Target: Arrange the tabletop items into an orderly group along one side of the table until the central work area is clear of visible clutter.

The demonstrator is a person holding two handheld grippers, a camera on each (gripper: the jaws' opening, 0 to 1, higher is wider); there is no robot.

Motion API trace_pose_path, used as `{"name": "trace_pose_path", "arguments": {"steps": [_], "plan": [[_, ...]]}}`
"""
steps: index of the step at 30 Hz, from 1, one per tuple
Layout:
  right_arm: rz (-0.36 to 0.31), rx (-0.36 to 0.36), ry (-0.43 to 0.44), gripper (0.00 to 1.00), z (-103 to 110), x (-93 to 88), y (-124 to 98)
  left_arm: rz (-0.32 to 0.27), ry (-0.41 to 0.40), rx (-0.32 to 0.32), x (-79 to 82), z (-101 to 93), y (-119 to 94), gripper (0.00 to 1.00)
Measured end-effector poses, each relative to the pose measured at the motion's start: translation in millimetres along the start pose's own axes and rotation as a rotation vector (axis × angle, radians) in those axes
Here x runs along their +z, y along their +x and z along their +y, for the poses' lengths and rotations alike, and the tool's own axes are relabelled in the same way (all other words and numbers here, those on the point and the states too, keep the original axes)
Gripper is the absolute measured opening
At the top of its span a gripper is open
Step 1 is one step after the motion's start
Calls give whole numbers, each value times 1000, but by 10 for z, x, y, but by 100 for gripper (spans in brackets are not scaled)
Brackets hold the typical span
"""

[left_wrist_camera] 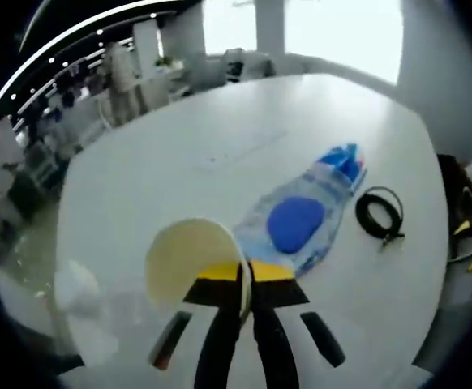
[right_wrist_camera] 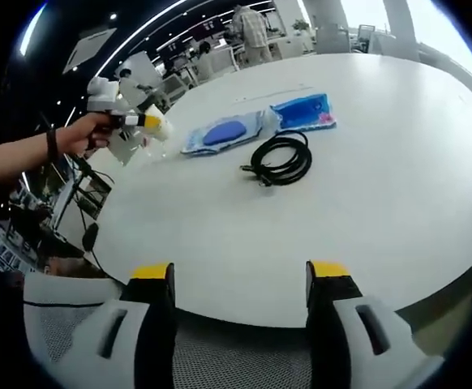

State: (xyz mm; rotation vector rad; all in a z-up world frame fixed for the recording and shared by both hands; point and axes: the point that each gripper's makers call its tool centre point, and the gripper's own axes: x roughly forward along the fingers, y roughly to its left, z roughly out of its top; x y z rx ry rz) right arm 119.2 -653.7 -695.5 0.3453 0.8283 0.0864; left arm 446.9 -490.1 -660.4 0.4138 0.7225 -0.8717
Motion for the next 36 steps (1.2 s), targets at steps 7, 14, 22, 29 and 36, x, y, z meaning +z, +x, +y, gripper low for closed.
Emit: {"name": "trace_pose_path", "arguments": {"steps": [7,14,22,29,36], "plan": [[-1,-8,15,65,-41,-2,6,33,22,-11,-63,-49,121,1],[-1,-15,21,65,-67,-7,13,67,-9,-7,-176,34,245,1],[6,-17,19,64,-68,-31,42,83,-15,-1,-275,58,286,1],[9,-16,24,64,-70,-44,44,92,-11,-8,-283,45,340,1],[5,-16,29,64,-73,-37,35,96,-7,-10,-273,28,391,2]]}}
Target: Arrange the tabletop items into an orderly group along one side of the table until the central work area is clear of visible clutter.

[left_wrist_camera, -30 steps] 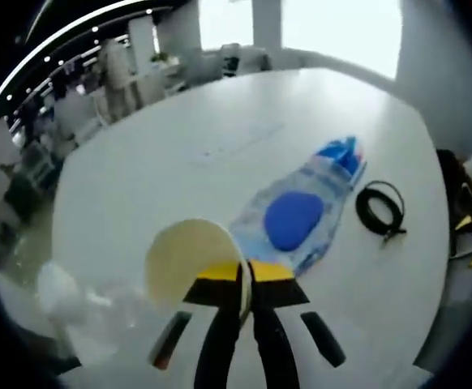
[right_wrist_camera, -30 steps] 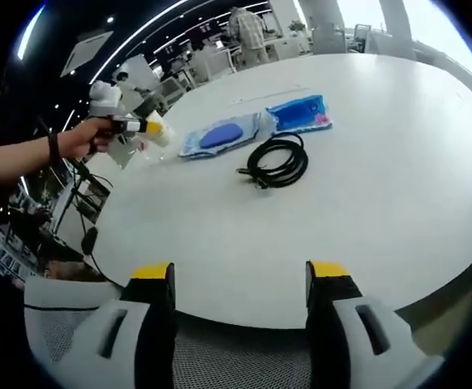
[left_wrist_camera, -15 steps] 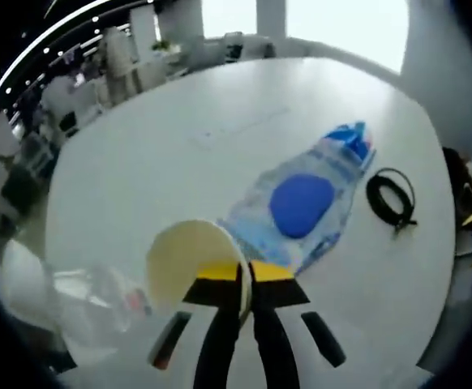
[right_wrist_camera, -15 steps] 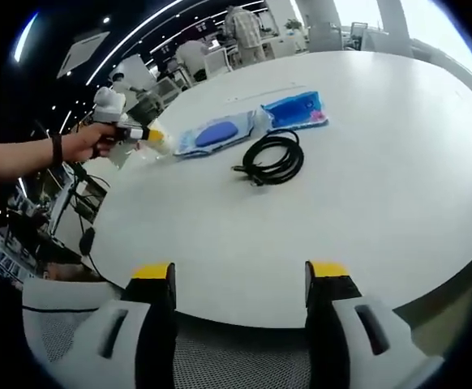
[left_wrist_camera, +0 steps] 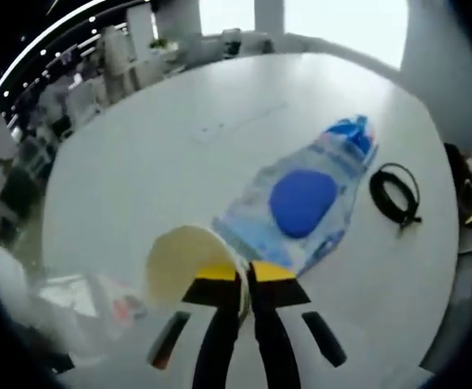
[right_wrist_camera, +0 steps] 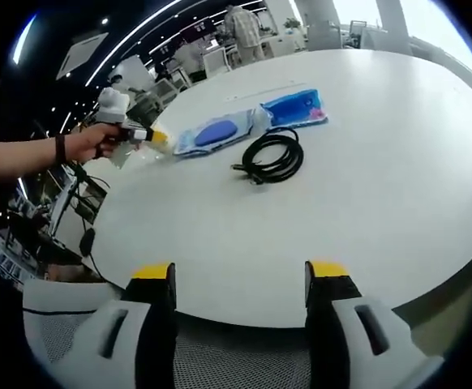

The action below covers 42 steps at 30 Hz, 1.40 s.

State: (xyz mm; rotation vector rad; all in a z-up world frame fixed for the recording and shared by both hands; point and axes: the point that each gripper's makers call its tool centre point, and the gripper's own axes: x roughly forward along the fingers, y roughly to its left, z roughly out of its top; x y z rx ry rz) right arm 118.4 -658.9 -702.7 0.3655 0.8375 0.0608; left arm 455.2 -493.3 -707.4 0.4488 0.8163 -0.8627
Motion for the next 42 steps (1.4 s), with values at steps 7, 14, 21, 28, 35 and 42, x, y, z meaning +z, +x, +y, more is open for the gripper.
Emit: {"name": "trace_pose_path", "arguments": {"steps": [7,14,21,28,35,42], "plan": [[-1,0,0,64,0,-2,1,7,14,-1,-14,-11,31,4],[-2,0,-2,64,2,-3,2,6,23,-1,-2,-7,44,7],[2,1,-1,64,7,-14,5,11,34,-6,-9,-20,45,10],[0,2,0,64,8,-10,7,-3,58,-12,21,-56,1,21],[1,4,-8,64,22,-10,6,-19,80,-13,42,-56,-77,31],[3,11,-22,64,52,-17,0,-26,89,-14,37,-54,-162,31]]}}
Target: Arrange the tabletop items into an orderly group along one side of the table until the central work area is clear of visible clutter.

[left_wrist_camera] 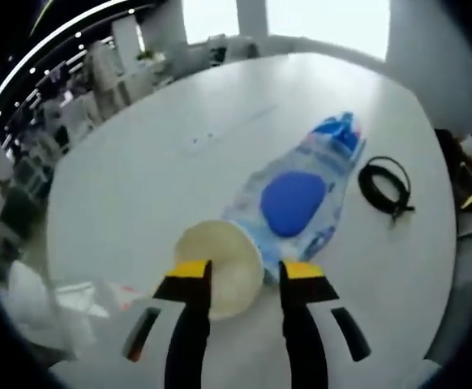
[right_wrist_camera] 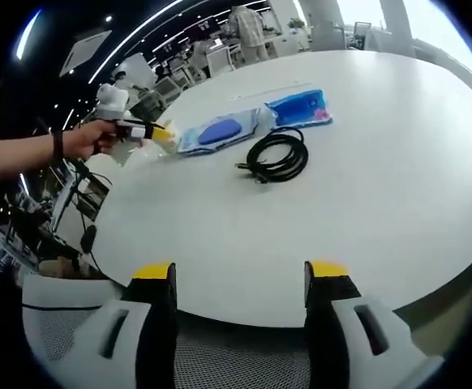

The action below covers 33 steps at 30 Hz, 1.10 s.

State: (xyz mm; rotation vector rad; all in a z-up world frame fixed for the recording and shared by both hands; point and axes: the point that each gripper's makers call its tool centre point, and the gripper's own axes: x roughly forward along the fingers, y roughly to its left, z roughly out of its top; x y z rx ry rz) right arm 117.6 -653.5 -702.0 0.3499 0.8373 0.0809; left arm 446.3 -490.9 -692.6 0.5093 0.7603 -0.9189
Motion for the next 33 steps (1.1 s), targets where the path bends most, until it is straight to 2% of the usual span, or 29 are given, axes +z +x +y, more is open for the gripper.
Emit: {"name": "trace_pose_path", "arguments": {"steps": [11,16,21,27,33], "plan": [[-11,2,-7,64,-5,29,-1,-52,14,0,99,-110,-275,37],[-4,7,-19,64,12,20,6,-80,15,4,80,-179,-430,41],[6,14,-33,64,37,1,25,-108,-54,30,-26,-185,-558,47],[16,17,-54,63,49,-29,56,-122,-101,35,-208,-313,-721,49],[16,19,-61,64,56,-38,66,-138,-196,44,-443,-467,-846,54]]}}
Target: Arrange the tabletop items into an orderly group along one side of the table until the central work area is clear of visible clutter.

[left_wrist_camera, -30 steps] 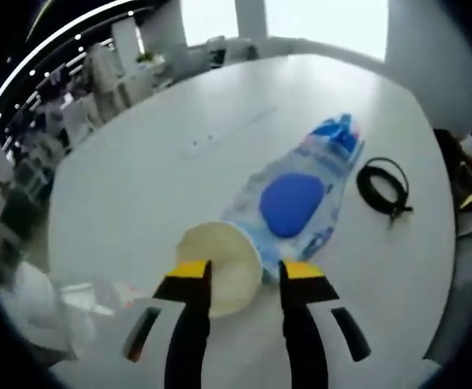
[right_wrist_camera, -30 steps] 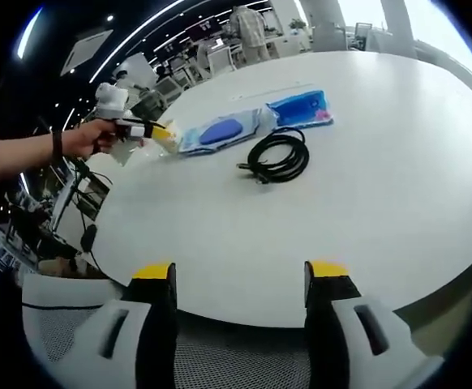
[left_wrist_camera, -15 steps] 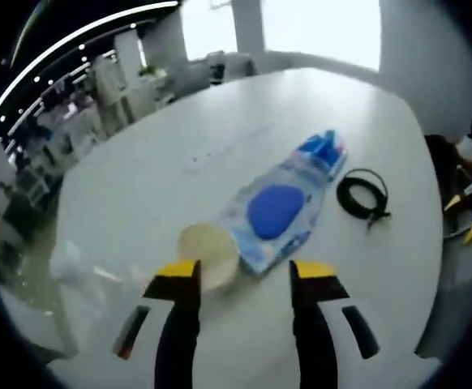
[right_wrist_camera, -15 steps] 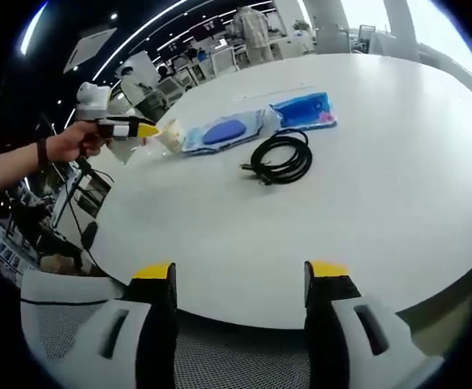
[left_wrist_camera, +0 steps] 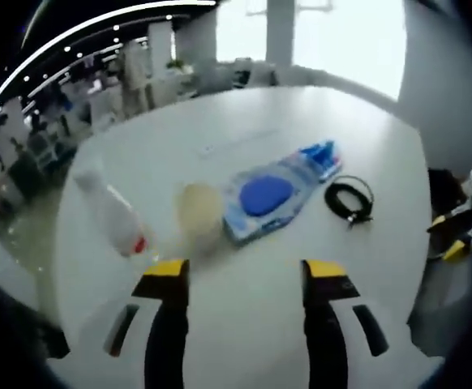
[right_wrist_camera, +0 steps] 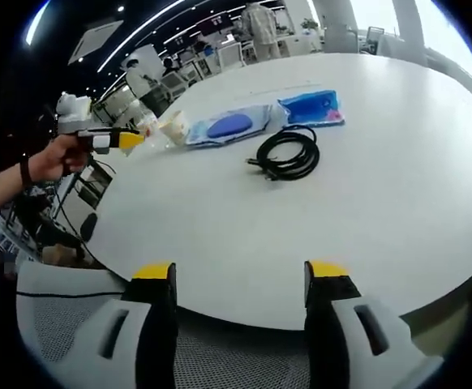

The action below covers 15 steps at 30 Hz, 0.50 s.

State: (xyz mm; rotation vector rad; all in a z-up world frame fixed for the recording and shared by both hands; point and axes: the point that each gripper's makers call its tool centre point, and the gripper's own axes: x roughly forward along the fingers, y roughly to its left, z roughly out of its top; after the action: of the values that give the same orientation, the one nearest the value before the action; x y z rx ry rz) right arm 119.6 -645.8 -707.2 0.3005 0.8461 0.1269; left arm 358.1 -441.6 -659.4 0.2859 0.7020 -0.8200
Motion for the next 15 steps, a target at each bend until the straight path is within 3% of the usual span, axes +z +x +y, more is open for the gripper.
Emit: {"name": "trace_pose_path", "arguments": {"steps": [11,15], "plan": [[25,1,-18,63,30,-64,11,-21,-91,34,-325,-144,-269,68],[29,2,-26,63,37,-67,9,-28,-102,38,-421,-161,-337,69]]}}
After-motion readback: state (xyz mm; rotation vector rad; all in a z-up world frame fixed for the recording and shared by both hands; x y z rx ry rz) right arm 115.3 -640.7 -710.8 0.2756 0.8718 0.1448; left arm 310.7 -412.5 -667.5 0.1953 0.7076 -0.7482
